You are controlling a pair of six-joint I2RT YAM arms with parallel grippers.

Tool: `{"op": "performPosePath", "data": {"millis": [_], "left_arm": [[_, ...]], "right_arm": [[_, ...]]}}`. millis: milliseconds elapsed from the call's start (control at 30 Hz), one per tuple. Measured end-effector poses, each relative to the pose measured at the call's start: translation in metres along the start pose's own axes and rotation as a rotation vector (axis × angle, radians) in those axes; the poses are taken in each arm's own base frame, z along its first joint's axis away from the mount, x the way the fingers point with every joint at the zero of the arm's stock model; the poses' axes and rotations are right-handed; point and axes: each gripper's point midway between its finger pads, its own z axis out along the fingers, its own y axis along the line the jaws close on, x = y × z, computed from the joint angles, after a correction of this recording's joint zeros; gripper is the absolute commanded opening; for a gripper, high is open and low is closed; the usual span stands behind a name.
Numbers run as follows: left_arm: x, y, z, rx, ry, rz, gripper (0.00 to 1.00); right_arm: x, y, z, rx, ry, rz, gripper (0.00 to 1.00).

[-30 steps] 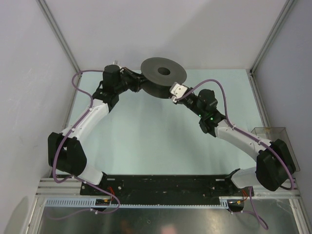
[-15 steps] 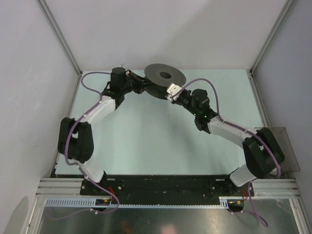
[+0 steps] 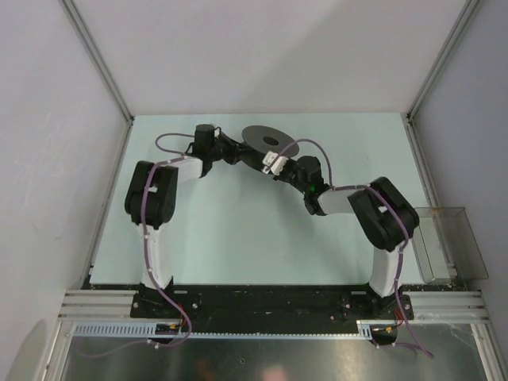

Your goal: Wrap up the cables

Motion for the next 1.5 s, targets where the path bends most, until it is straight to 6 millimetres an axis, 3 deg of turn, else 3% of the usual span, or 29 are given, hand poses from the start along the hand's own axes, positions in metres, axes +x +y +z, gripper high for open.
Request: {"op": "performPosePath", "data": {"millis": [167,267,433,567,633,767,933,1167,1500], "left_arm": [[-0.014,0.031,0.046,-0.031,0.019,-0.016,0.00],[-0.028,0.031,0.068,0.002,0.007,0.002,0.05],[-0.062,0.015,0.091,0.062,-0.088,0.050,0.23],[-0.086,0.010,0.107,0.109,-0.155,0.075,0.39],[-0.089,0.016,0.112,0.109,-0.156,0.073,0.42],[-0.076,0.040,0.120,0.069,-0.114,0.046,0.43],[-0.058,0.048,0.104,0.055,-0.085,0.028,0.46],[-0.030,0.068,0.056,-0.025,-0.048,-0.015,0.49],[-0.021,0.082,0.014,-0.082,-0.049,-0.015,0.50]], "right_arm": [[0.052,0.011,0.023,0.008,0.042,-0.007,0.00],[0.067,-0.003,0.043,0.061,0.034,-0.029,0.00],[0.084,-0.028,0.081,0.165,-0.006,-0.064,0.00],[0.087,-0.037,0.113,0.215,-0.058,-0.090,0.00],[0.087,-0.043,0.133,0.241,-0.088,-0.100,0.00],[0.081,-0.053,0.162,0.280,-0.149,-0.121,0.00],[0.081,-0.052,0.178,0.266,-0.169,-0.144,0.00],[0.089,-0.041,0.180,0.239,-0.150,-0.165,0.06],[0.094,-0.026,0.148,0.242,-0.140,-0.205,0.21]]}}
